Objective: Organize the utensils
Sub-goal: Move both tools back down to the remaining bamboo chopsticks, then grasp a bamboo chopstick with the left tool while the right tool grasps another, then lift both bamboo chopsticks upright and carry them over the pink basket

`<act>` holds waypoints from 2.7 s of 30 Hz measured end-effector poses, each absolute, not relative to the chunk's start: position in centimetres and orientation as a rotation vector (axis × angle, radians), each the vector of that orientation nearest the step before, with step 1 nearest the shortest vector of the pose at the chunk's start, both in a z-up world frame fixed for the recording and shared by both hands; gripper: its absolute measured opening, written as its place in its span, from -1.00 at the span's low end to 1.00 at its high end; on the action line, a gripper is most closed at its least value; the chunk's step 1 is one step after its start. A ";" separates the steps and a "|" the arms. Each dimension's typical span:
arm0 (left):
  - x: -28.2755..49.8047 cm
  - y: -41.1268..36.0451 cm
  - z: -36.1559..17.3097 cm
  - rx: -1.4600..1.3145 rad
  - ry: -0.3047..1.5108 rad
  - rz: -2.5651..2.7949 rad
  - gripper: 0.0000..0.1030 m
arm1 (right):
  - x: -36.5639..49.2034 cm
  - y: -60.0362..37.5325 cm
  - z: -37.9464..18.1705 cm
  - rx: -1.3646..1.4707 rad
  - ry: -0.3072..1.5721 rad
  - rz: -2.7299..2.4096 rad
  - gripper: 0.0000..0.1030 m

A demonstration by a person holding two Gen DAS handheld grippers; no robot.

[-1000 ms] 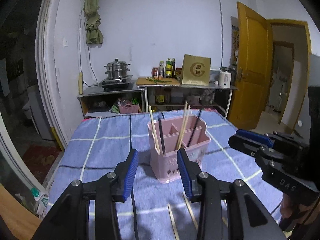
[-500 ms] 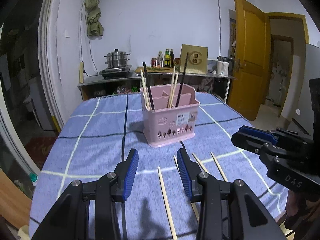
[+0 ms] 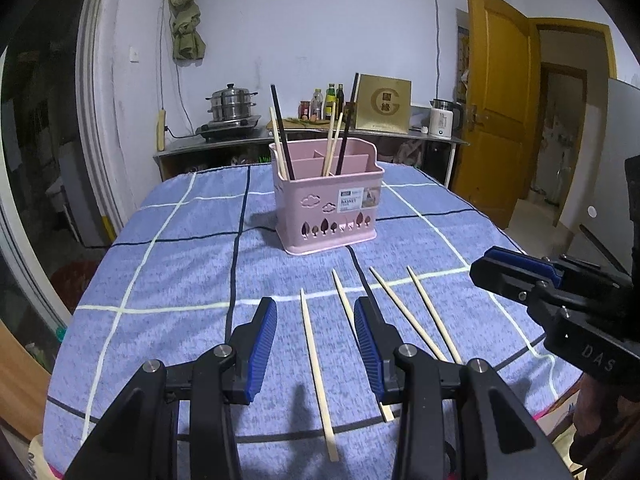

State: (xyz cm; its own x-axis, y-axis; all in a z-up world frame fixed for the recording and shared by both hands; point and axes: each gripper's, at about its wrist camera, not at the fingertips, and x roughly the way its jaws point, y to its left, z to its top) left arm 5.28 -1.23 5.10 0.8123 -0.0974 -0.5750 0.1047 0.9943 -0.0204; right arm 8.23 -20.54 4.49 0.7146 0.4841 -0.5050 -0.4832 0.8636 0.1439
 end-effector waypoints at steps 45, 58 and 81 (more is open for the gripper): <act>17.1 -0.4 -3.3 -0.070 0.940 -0.164 -0.50 | 18.6 -18.5 -2.9 -0.075 0.894 0.448 -0.59; 18.4 -1.7 -4.1 0.023 0.944 -0.147 -0.65 | 22.3 -16.5 -4.3 -0.126 0.973 0.445 -0.67; 18.5 0.4 1.5 -0.049 0.834 -0.177 -0.88 | 21.3 -17.8 1.3 -0.025 0.828 0.507 -0.89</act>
State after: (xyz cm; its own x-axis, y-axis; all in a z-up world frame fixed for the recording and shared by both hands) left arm 18.52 0.36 1.50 0.6578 -0.1753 -0.7325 0.1372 0.9841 -0.1123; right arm 21.29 -17.78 1.32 0.5647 0.4214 -0.7096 -0.4402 0.8811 0.1729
